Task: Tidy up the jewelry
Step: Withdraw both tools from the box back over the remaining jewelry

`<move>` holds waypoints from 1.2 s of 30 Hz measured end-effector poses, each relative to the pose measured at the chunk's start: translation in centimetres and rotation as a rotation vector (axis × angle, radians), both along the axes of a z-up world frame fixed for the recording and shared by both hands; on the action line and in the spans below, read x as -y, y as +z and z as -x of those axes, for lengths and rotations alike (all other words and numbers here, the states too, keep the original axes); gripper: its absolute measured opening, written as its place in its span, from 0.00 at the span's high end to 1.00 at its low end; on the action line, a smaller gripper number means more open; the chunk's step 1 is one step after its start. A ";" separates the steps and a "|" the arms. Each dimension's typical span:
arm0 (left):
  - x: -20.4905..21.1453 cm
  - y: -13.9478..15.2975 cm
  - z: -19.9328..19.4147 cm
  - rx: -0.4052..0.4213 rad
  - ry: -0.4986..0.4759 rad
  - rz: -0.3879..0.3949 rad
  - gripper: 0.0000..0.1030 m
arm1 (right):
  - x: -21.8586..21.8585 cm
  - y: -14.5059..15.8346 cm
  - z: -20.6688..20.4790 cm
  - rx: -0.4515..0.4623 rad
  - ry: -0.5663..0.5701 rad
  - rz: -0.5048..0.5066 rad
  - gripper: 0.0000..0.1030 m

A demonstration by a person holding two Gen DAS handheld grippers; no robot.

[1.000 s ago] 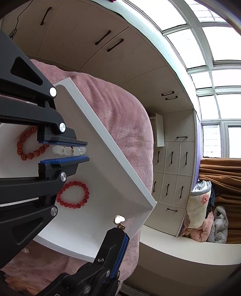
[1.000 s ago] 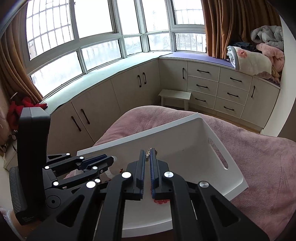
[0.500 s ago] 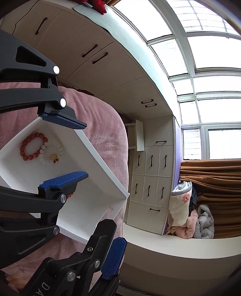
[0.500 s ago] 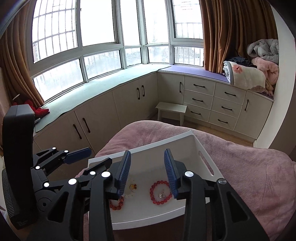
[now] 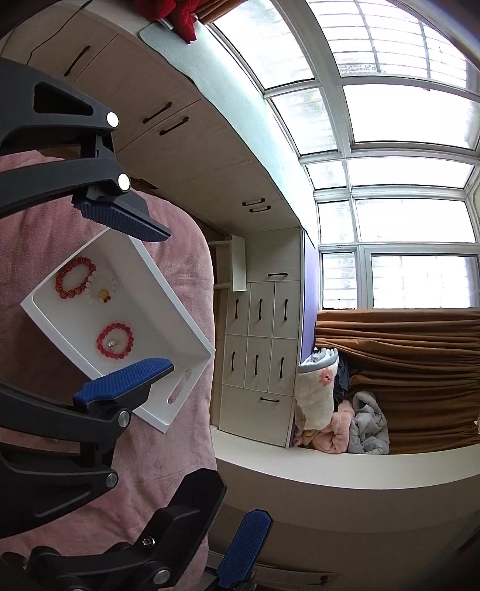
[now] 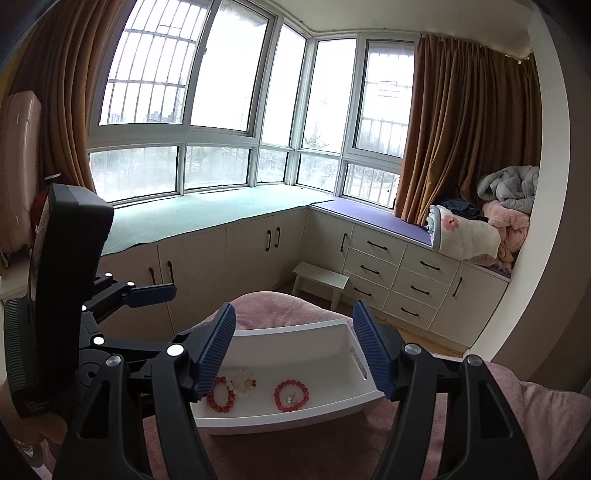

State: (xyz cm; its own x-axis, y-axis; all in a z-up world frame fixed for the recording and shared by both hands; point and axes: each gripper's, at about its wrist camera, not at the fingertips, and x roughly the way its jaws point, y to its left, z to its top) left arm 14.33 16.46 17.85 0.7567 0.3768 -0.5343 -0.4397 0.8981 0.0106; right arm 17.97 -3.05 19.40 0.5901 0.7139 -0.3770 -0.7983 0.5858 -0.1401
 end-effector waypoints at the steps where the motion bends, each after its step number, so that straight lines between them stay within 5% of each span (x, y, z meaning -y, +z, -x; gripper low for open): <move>1: 0.5 0.0 0.5 0.000 -0.001 0.002 0.34 | 0.8 0.2 0.4 0.000 -0.001 -0.008 0.36; 9: 5.9 -0.9 4.8 0.028 -0.086 -0.078 0.23 | 7.8 1.2 3.6 0.050 -0.042 -0.051 0.29; 15: 9.3 -2.7 7.2 0.034 -0.122 -0.031 0.20 | 13.0 0.1 5.4 0.065 -0.083 -0.078 0.27; 21: 13.3 -5.3 8.5 -0.026 -0.255 -0.129 0.12 | 16.3 -2.2 6.6 0.043 -0.111 -0.064 0.17; 27: 15.0 -8.1 9.0 -0.102 -0.394 -0.105 0.11 | 19.1 -5.6 7.2 0.014 -0.155 -0.037 0.15; 36: 15.3 -13.5 8.3 -0.206 -0.441 -0.069 0.11 | 20.5 -14.5 5.3 -0.089 -0.220 0.033 0.14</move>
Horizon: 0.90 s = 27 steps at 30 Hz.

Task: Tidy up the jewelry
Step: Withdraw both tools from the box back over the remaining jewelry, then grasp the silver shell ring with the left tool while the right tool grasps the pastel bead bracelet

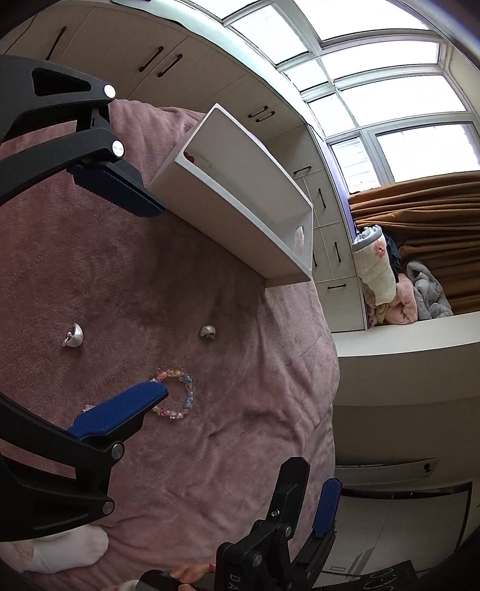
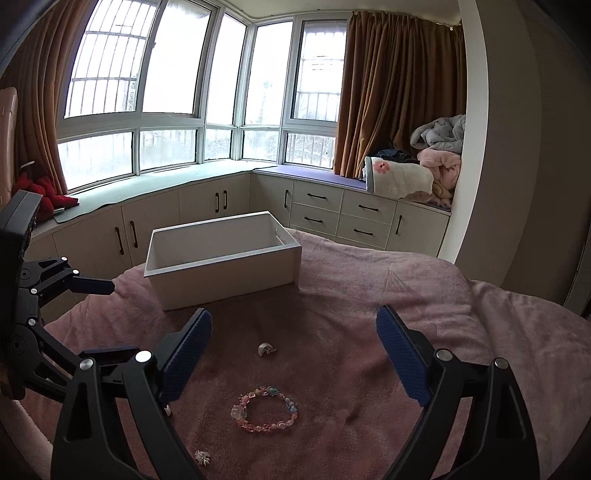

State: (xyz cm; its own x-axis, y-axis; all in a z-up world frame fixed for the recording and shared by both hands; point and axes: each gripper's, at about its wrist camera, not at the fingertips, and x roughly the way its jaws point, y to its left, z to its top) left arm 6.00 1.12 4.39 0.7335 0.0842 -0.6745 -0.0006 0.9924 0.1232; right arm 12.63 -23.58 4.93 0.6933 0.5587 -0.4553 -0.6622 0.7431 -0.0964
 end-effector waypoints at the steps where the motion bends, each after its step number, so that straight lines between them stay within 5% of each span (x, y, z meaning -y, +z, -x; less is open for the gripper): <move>1: -0.1 -0.7 -0.1 -0.022 -0.007 0.002 0.11 | 0.1 -1.1 -0.4 -0.013 -0.007 0.010 0.15; 10: -0.7 -5.6 -1.7 -0.181 -0.023 -0.036 0.11 | -0.5 -9.3 -3.8 -0.155 -0.074 0.071 0.29; 21: 0.1 -10.4 -1.7 -0.355 -0.102 -0.102 0.11 | -1.6 -15.4 -7.2 -0.297 -0.116 0.166 0.42; 27: 0.0 -12.0 -1.5 -0.421 -0.127 -0.112 0.28 | -2.2 -16.4 -7.2 -0.327 -0.102 0.165 0.60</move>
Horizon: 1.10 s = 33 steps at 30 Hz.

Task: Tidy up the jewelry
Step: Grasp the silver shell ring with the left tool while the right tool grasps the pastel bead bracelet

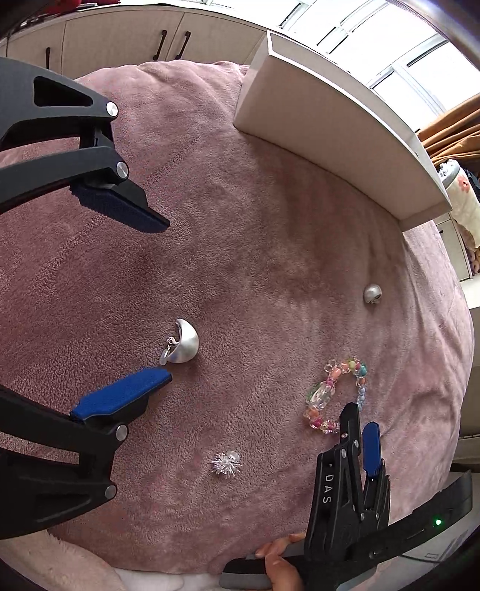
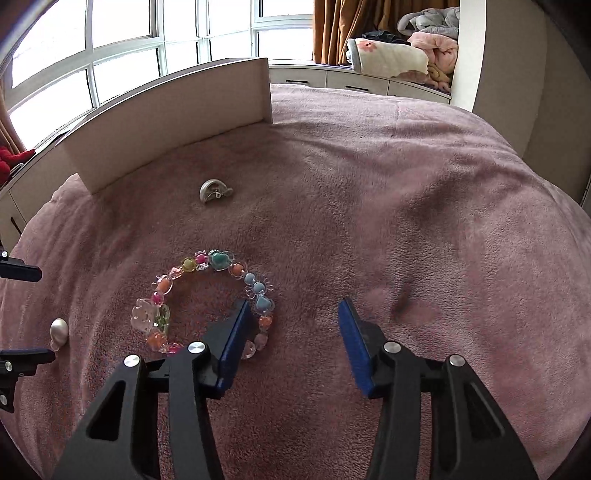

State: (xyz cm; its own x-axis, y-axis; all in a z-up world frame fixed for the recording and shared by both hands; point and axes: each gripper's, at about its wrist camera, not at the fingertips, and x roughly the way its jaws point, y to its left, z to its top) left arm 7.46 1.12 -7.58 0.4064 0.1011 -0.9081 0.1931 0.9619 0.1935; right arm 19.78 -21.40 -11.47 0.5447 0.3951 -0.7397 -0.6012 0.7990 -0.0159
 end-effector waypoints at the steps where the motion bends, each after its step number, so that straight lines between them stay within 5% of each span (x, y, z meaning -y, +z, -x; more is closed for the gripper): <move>1: 0.0 -0.1 0.0 -0.007 -0.005 0.002 0.31 | -0.1 0.0 0.1 -0.006 0.007 -0.005 0.64; 5: 0.2 -0.3 0.3 -0.018 -0.040 0.016 0.45 | -0.5 0.3 0.4 -0.009 0.022 -0.004 0.85; 7: 0.3 -0.3 0.5 -0.022 -0.056 0.016 0.51 | -0.5 0.4 0.4 -0.015 0.024 -0.013 0.88; 18: 1.7 -0.7 0.4 -0.030 -0.121 0.004 0.81 | 0.4 1.5 0.4 -0.020 0.029 -0.049 0.88; 33: 1.9 1.2 0.2 0.061 -0.118 -0.022 0.92 | 1.7 4.1 0.3 0.011 0.013 -0.132 0.88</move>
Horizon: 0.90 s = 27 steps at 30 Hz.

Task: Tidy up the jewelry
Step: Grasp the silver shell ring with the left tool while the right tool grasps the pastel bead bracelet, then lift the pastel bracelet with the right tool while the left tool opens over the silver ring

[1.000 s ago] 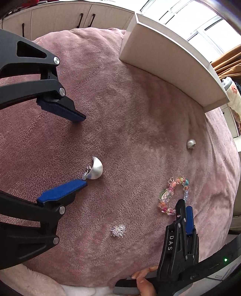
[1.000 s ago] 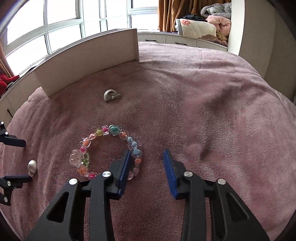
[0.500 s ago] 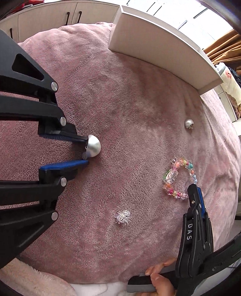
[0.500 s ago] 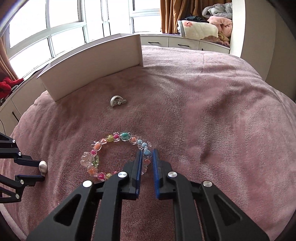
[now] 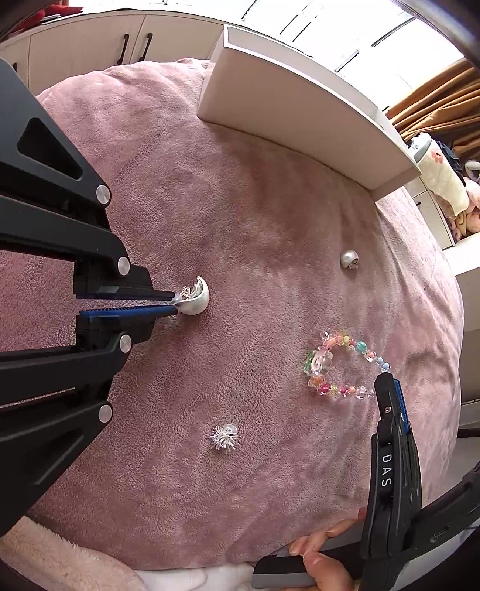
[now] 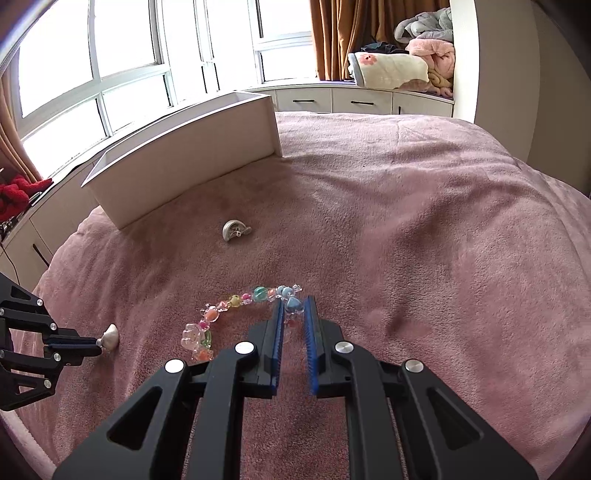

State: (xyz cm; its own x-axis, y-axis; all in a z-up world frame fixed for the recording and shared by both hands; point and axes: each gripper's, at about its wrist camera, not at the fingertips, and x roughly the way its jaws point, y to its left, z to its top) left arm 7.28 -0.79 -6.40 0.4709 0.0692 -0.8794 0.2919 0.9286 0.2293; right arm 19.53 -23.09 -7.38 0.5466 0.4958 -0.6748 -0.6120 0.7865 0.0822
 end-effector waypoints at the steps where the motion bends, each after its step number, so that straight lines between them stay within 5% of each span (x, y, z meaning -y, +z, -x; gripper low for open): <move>1: -0.1 0.3 0.0 0.011 0.004 0.001 0.93 | 0.1 0.5 -0.1 0.005 -0.001 -0.006 0.88; 18: -2.1 7.2 -2.0 0.156 0.014 -0.004 0.94 | -2.9 12.1 -1.2 0.193 0.040 -0.071 0.88; 23: -3.2 7.5 -2.6 0.143 0.037 0.021 0.93 | -4.7 14.7 -1.2 0.234 0.063 -0.090 0.88; 27: -2.2 5.4 -2.3 0.114 0.002 0.015 0.57 | -5.4 14.8 -0.9 0.237 0.073 -0.092 0.88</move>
State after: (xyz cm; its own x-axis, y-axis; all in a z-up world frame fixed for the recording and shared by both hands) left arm 9.62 1.41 -0.96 0.5676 0.0579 -0.8213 0.2625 0.9328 0.2471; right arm 20.45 -17.64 7.37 0.6445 0.5929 -0.4829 -0.6775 0.7355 -0.0012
